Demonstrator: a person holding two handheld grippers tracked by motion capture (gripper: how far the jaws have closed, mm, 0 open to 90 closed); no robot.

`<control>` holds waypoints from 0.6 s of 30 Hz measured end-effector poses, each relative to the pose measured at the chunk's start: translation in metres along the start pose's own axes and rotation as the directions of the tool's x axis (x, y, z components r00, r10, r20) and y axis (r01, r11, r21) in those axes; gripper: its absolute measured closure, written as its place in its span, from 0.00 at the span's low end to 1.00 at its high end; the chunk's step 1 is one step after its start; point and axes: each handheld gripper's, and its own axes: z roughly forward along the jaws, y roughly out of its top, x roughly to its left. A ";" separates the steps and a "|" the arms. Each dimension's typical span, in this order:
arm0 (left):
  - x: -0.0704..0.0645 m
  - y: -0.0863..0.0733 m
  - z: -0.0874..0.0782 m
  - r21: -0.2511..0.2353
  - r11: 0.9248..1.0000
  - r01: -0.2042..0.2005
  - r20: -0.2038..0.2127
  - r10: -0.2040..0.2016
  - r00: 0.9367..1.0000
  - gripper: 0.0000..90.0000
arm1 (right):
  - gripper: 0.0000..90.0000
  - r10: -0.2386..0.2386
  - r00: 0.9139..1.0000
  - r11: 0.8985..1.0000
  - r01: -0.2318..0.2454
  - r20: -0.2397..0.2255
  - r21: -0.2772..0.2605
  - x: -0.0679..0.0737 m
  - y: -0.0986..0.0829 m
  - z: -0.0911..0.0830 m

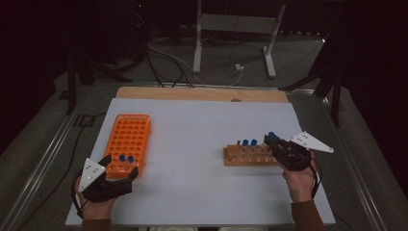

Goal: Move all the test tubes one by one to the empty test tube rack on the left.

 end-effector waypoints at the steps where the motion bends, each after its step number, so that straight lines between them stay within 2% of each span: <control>1: 0.000 0.000 0.000 0.000 1.000 0.000 0.001 0.000 1.000 0.01 | 0.85 -0.003 1.000 1.000 0.003 0.001 -0.004 0.001 0.001 -0.001; 5: -0.003 0.001 0.000 -0.001 1.000 -0.001 0.002 0.001 1.000 0.01 | 0.85 -0.007 1.000 1.000 0.007 -0.013 -0.019 0.003 0.006 -0.006; 9: -0.009 0.005 0.001 -0.008 1.000 -0.011 0.008 0.011 1.000 0.01 | 0.85 -0.015 0.999 1.000 0.014 -0.039 -0.009 0.007 0.007 -0.006; 11: -0.013 0.007 0.001 -0.014 1.000 -0.017 0.016 0.017 1.000 0.01 | 0.85 -0.007 0.998 1.000 0.006 -0.058 -0.007 0.009 0.007 -0.006; 18: -0.029 0.018 0.008 -0.021 0.999 -0.050 0.055 0.051 0.997 0.01 | 0.85 -0.022 0.996 1.000 0.023 -0.089 0.006 0.017 0.006 -0.004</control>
